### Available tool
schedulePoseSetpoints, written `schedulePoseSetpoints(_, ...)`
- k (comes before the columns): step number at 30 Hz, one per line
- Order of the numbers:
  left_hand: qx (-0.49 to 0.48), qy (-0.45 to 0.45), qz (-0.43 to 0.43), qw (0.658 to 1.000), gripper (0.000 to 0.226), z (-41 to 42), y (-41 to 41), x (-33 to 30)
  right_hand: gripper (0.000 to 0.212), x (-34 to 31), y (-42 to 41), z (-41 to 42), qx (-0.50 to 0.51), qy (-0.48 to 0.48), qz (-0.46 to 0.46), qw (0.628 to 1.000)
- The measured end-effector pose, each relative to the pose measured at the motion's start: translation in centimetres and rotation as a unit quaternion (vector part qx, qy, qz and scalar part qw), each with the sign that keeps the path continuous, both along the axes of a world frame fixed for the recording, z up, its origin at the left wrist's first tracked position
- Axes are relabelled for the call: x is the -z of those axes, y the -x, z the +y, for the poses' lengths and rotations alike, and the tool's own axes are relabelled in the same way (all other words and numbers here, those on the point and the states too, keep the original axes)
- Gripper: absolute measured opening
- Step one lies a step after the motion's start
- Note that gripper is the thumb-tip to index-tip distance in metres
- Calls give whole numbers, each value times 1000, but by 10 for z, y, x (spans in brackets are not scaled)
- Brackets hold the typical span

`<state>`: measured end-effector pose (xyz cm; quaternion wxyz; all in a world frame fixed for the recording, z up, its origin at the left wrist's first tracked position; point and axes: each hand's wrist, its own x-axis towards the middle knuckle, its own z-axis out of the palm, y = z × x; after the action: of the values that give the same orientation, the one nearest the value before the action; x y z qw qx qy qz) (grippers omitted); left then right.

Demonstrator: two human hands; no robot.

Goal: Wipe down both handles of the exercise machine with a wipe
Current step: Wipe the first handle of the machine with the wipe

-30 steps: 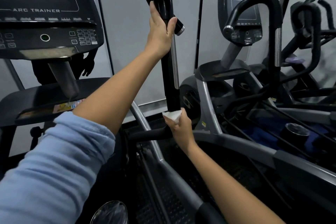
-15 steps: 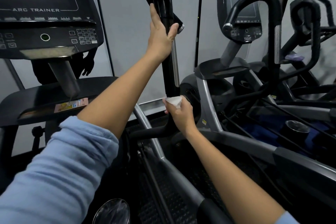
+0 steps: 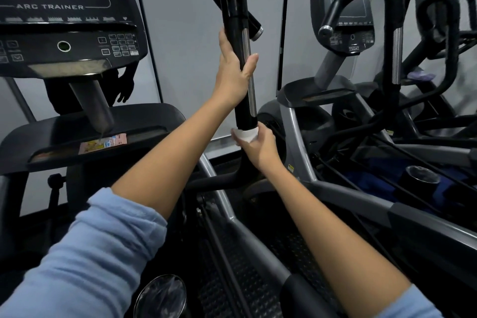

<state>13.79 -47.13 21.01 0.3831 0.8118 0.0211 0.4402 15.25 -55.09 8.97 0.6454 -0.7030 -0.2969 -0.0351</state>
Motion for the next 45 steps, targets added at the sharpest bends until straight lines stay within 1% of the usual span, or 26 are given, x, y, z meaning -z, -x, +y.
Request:
schedulePoseSetpoints(2, 0, -3, -2, 1000, 77, -1, 1, 0, 20, 9, 1, 1, -16, -35, 25, 999)
schedulePoseSetpoints(6, -8, -5, -12, 1000, 74, -4, 3, 0, 17, 55, 14, -3, -33, -91, 63, 993)
schedulePoseSetpoints(9, -11, -8, -11, 1000, 73, -4, 3, 0, 20, 69, 20, -5, -35, -90, 80, 992)
schedulePoseSetpoints(12, -10, -7, -5, 1000, 74, -4, 4, -1, 21, 50, 14, -6, -18, -49, 54, 997)
schedulePoseSetpoints(15, -14, -11, -5, 1000, 74, -5, 4, -1, 26, 13, 6, -7, 4, -19, 9, 1000)
schedulePoseSetpoints(17, -13, -10, -4, 1000, 75, -5, 4, -1, 26, -1, 9, -5, 16, -30, -6, 999)
schedulePoseSetpoints(18, -9, -12, -6, 1000, 75, -5, 4, -1, 23, -1, 12, -4, 9, -56, 2, 998)
schedulePoseSetpoints(20, 8, -14, -15, 1000, 74, -3, 3, 0, 17, 14, 18, -2, -6, -106, 34, 994)
schedulePoseSetpoints(24, 28, -9, -29, 999, 72, 0, 4, 0, 15, 59, 23, -1, -22, -120, 95, 988)
schedulePoseSetpoints(27, 32, -2, -25, 999, 73, -1, 3, 2, 19, 79, 27, 2, -11, -121, 99, 988)
schedulePoseSetpoints(29, 30, 1, -18, 999, 74, -1, 4, 3, 19, 81, 28, 1, 4, -80, 92, 993)
schedulePoseSetpoints(30, 30, 2, -16, 999, 75, -2, 5, 2, 21, 80, 26, -1, 15, -29, 87, 996)
schedulePoseSetpoints(31, 32, 5, -15, 999, 75, -2, 7, 2, 26, 78, 22, -5, 18, 43, 80, 996)
schedulePoseSetpoints(32, 37, 7, -9, 999, 76, -3, 9, 1, 30, 74, 19, -11, 15, 135, 66, 989)
schedulePoseSetpoints(34, 48, 6, 22, 999, 79, -3, 16, 0, 42, 64, 17, -26, 26, 325, 23, 945)
schedulePoseSetpoints(35, 44, 0, 48, 998, 83, -2, 21, 1, 49, 58, 19, -33, 58, 371, -3, 927)
schedulePoseSetpoints(36, 30, -4, 76, 997, 87, -3, 27, 4, 55, 49, 22, -42, 96, 364, -18, 926)
schedulePoseSetpoints(37, 8, 0, 96, 995, 89, -5, 35, 10, 60, 38, 28, -50, 121, 298, -11, 947)
schedulePoseSetpoints(38, -18, 12, 107, 994, 89, -7, 43, 18, 63, 24, 35, -56, 119, 202, 26, 972)
schedulePoseSetpoints(39, -39, 25, 114, 992, 85, -11, 53, 26, 65, 10, 41, -62, 93, 108, 77, 987)
schedulePoseSetpoints(40, -56, 33, 123, 990, 76, -14, 63, 35, 67, -5, 48, -67, 51, 46, 134, 989)
schedulePoseSetpoints(42, -58, 29, 126, 990, 47, -23, 88, 44, 67, -31, 65, -76, -44, -22, 212, 976)
schedulePoseSetpoints(43, -37, 40, 116, 992, 33, -27, 102, 46, 68, -41, 73, -80, -85, -47, 220, 971)
schedulePoseSetpoints(44, 1, 58, 102, 993, 24, -32, 120, 46, 68, -48, 81, -82, -123, -65, 209, 968)
schedulePoseSetpoints(45, 43, 73, 98, 992, 21, -40, 138, 45, 69, -51, 87, -82, -158, -71, 195, 965)
